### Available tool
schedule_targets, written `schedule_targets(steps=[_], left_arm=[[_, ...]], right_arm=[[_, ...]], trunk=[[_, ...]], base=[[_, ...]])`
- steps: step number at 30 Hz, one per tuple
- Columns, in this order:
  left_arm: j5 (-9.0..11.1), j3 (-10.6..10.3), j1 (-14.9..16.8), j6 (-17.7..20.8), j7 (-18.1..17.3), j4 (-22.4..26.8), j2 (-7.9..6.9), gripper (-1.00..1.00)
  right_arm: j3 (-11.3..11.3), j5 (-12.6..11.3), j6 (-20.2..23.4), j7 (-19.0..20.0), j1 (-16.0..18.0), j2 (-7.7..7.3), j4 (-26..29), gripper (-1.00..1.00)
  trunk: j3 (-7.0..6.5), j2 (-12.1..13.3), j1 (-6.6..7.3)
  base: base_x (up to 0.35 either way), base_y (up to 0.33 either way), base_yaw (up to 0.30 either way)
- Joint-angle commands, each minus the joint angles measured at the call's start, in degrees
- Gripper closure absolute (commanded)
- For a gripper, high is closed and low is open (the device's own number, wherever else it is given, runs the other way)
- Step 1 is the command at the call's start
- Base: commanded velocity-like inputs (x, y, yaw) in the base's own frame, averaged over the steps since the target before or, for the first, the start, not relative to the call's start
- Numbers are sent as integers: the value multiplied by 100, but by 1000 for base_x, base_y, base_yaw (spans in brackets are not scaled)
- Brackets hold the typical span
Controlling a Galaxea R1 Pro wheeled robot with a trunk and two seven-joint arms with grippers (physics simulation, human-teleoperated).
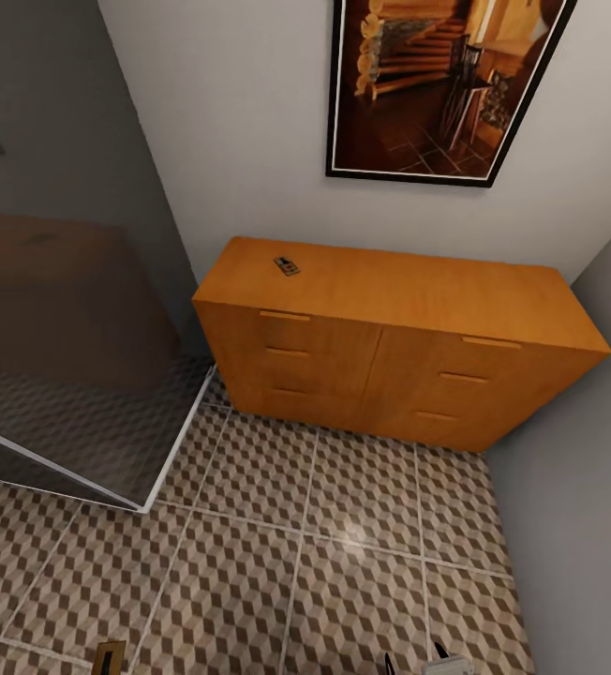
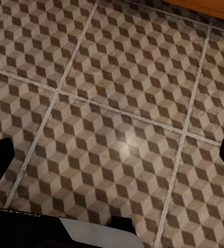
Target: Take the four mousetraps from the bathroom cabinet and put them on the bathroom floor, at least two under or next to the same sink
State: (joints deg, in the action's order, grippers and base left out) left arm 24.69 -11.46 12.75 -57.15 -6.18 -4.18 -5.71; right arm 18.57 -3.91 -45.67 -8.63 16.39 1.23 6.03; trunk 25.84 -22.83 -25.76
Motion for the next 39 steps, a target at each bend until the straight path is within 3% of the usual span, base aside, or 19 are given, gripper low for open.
schedule_targets(steps=[1,15,20,22,27,31,39], left_arm=[[45,-20,9,-25,-33,-21,2,100],[45,-19,9,-25,-33,-21,56,100],[45,-21,9,-25,-34,-21,141,100],[45,-22,9,30,-35,-23,159,100],[40,-23,9,460,-41,-21,281,100],[41,-23,9,533,-41,-21,302,100],[41,-23,9,559,-41,-21,307,100]], right_arm=[[50,-40,-18,-25,4,-1,-6,-100],[50,-35,34,-22,4,4,-25,-100],[46,-28,649,-50,7,18,217,-100],[49,-24,1364,-60,16,-7,734,-100],[37,-19,3699,-371,21,-180,2864,-100],[32,-16,4755,-609,22,-218,4220,-100],[21,-13,6430,-742,43,-220,6235,-100]], trunk=[[8,-9,-3],[8,-9,-3],[8,-9,-3],[8,-9,-3],[8,-9,-3],[8,-9,-3],[8,-9,-3]], base=[[0,0,0],[0,0,0],[0,0,0],[0,0,0],[0,0,0],[0,0,0],[0,0,0]])
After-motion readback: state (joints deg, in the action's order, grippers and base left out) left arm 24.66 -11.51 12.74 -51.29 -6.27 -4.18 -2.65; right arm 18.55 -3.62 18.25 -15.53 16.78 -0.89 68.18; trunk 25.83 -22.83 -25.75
